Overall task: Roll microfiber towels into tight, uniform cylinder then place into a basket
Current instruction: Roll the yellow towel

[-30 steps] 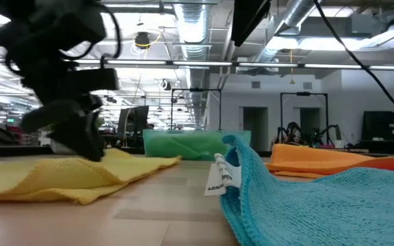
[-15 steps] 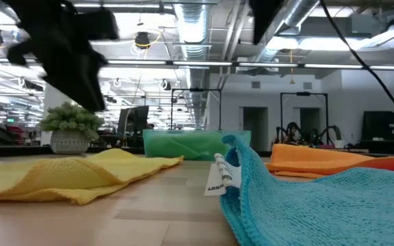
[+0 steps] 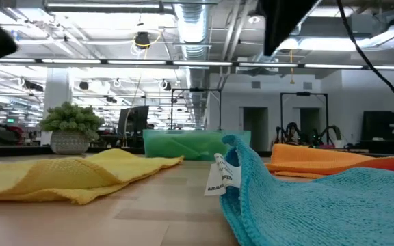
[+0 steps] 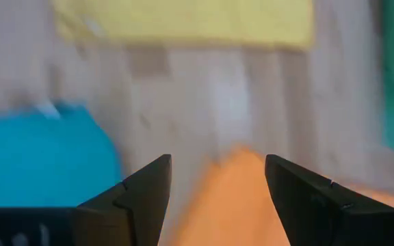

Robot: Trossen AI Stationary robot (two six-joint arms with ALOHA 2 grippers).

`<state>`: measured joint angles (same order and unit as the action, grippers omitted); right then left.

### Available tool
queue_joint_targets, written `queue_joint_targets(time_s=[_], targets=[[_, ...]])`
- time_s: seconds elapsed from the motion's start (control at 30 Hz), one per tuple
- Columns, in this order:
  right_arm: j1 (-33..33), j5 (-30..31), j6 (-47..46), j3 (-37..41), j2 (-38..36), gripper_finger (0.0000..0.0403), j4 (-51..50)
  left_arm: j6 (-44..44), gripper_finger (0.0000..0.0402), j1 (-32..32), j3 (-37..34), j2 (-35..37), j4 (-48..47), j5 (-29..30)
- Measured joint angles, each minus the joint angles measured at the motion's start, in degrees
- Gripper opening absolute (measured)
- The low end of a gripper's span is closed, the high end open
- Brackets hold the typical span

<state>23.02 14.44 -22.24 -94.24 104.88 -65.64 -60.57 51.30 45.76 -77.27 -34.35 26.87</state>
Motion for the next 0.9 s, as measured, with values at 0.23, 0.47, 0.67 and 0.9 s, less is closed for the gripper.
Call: queue_joint_targets(time_s=[0.23, 0.47, 0.67, 0.9], targets=[[2.5, -1.2, -2.9, 2.9, 1.6, 0.026, 25.8, 4.3, 0.0153, 3.5, 0.0, -7.7, 6.2, -0.7], [3.9, -3.9, -6.3, 2.9, 5.3, 0.026, 42.6, 13.7, 0.0153, 4.2, 0.0, -12.1, 11.4, -1.1], [5.1, -4.0, -5.1, 2.9, 11.0, 0.026, 49.7, 24.4, 0.0153, 4.1, 0.0, -15.5, 15.5, 0.9], [6.9, -3.9, 1.6, -0.7, 18.4, 0.026, 53.2, 26.5, 0.0153, 4.0, 0.1, -21.5, 22.6, 1.0]])
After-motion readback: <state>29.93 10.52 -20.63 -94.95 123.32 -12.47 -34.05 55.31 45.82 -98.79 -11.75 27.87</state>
